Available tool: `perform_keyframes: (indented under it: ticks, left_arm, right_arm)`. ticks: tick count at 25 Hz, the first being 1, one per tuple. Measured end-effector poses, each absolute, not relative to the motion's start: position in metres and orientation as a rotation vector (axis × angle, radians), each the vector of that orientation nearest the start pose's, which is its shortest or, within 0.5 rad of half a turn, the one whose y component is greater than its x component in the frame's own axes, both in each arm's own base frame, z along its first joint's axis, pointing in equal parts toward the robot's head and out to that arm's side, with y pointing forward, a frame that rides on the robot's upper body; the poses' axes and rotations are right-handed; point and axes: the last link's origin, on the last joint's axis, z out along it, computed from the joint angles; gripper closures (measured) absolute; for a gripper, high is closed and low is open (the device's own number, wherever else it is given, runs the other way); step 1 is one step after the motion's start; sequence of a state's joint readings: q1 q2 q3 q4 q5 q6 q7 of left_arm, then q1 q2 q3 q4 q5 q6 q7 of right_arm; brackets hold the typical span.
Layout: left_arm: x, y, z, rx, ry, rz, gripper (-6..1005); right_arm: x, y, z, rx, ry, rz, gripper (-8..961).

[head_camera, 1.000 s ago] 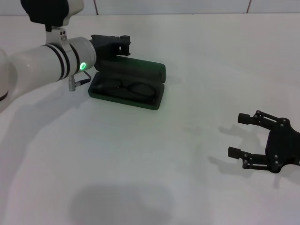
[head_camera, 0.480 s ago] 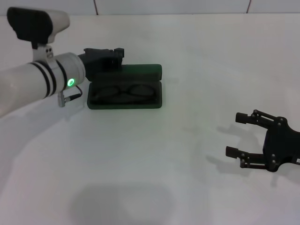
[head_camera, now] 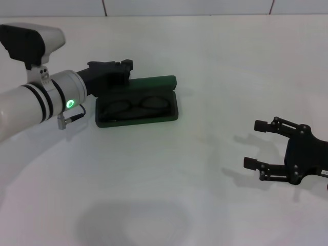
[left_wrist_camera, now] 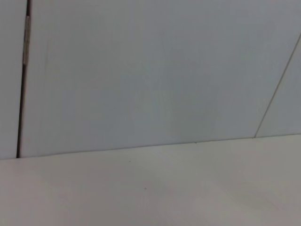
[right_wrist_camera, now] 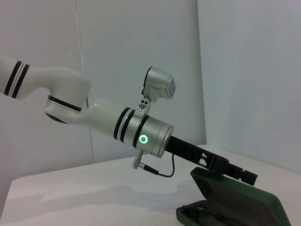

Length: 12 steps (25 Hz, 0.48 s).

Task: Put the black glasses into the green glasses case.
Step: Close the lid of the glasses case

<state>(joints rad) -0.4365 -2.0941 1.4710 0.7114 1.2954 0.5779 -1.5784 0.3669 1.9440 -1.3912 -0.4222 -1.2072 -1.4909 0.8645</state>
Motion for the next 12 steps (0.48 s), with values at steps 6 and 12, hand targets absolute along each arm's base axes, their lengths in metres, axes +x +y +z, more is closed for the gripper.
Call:
perform_keyframes:
  ticks: [6, 12]
  left_arm:
    - [-0.2657, 0.3802, -0.0526, -2.166, -0.955, -0.533, 997]
    - [-0.2681, 0.3753, -0.0545, -2.183, -0.948, -0.531, 997]
  right_arm:
    - [0.2858, 0.2807, -0.0193, -2.680, 0.255, 0.868, 78]
    - [0.2856, 0.2811, -0.0193, -2.679, 0.255, 0.867, 78]
